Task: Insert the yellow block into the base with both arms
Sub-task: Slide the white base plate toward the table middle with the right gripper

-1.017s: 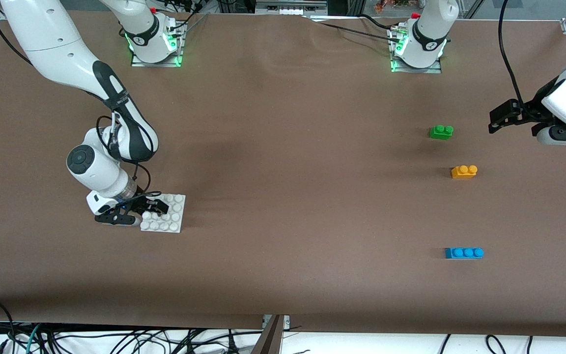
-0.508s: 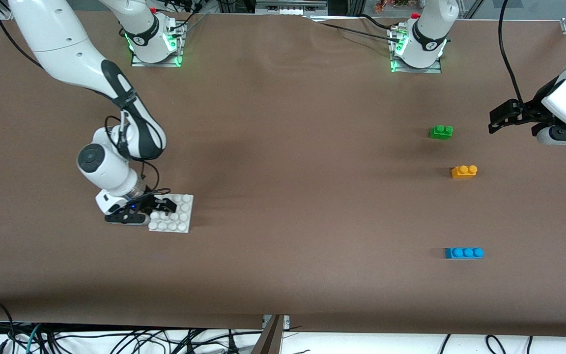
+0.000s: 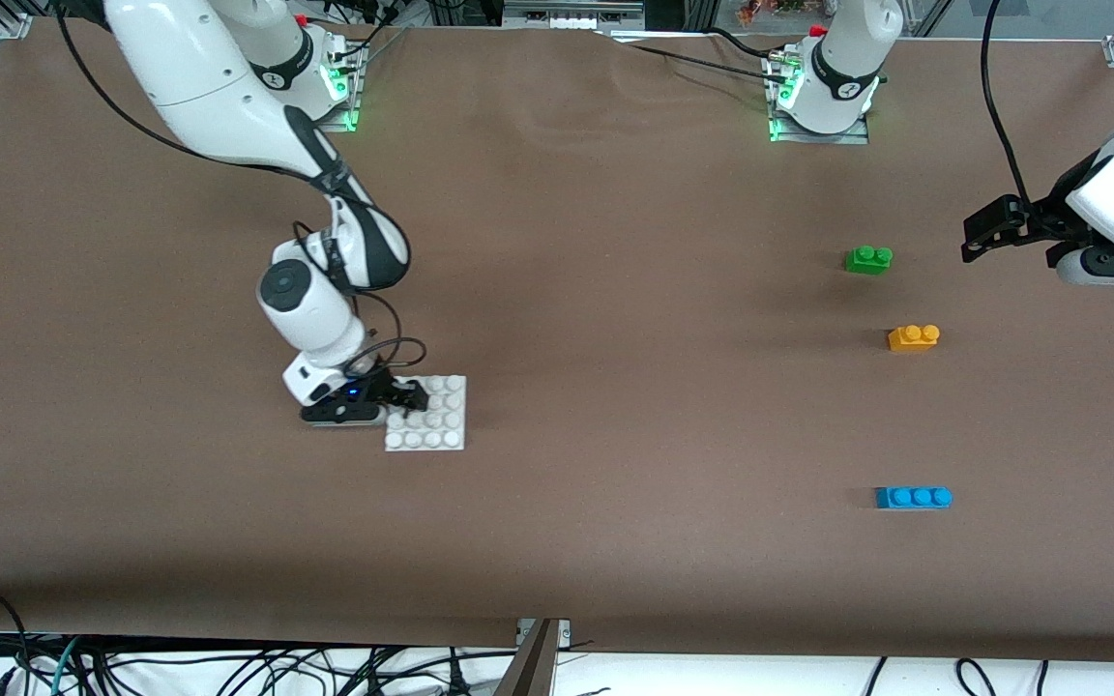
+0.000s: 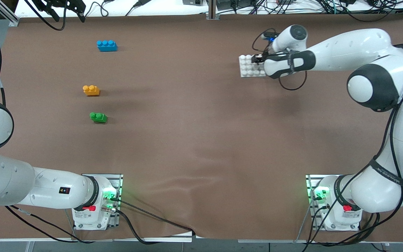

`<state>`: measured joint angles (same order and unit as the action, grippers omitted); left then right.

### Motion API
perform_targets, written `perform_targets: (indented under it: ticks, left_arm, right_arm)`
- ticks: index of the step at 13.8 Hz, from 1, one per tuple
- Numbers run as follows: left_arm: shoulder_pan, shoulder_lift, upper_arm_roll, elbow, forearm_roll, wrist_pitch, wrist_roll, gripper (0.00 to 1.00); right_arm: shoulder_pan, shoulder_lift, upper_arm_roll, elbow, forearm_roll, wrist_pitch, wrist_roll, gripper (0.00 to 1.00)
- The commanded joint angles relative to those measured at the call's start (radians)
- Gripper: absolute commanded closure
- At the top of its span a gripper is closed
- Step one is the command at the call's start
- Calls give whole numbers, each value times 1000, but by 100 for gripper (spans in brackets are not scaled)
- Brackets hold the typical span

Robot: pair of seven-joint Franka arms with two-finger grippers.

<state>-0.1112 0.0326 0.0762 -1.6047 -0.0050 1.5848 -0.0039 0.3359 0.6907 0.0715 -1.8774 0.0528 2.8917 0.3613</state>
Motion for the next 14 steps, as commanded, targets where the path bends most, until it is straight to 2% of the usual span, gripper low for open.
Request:
perform_targets:
  ticks: [1,7,14]
  left_arm:
    - [5,-10,0,2,-26,-14,16,0]
    - [7,-10,4,2,-26,-14,19,0]
    - [8,-10,5,2,-26,-14,19,0]
  right_arm:
    - [101,85,4,78,10,9,106,56]
    - [297,165,-44,216,10,9,240,56]
    - [426,259,-65,354,9,7,395,56]
